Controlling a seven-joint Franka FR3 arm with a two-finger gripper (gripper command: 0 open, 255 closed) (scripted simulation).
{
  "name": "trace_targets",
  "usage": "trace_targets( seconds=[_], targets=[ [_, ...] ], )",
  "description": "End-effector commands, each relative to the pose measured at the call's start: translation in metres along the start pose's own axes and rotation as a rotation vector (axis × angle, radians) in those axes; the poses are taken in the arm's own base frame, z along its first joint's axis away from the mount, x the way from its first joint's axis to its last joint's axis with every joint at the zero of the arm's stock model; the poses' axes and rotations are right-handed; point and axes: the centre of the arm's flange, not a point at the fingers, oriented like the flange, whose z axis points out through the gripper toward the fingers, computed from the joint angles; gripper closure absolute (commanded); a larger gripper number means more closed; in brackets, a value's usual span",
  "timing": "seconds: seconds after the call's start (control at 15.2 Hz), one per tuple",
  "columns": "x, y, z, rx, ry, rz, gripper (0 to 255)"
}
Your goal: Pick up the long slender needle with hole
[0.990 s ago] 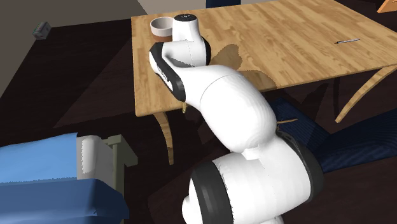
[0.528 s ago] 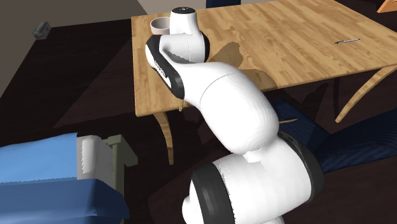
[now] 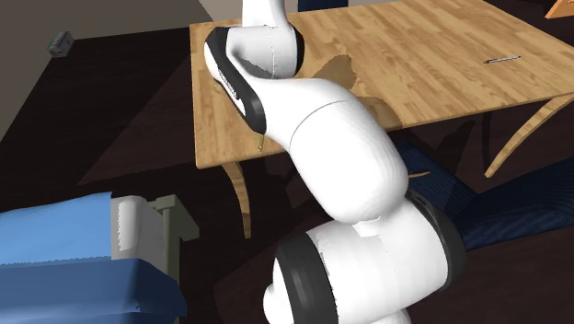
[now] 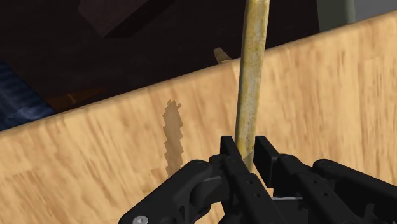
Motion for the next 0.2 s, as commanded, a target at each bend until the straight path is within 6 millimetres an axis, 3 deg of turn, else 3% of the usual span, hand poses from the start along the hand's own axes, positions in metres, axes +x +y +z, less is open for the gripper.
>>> trace_targets(
  seconds=[0.0,0.13],
  targets=[
    [0.0007,-0.0007,-0.0111,0.0,0.0,0.0,255],
    [0.0007,-0.0007,-0.0119,0.0,0.0,0.0,255]
  ],
)
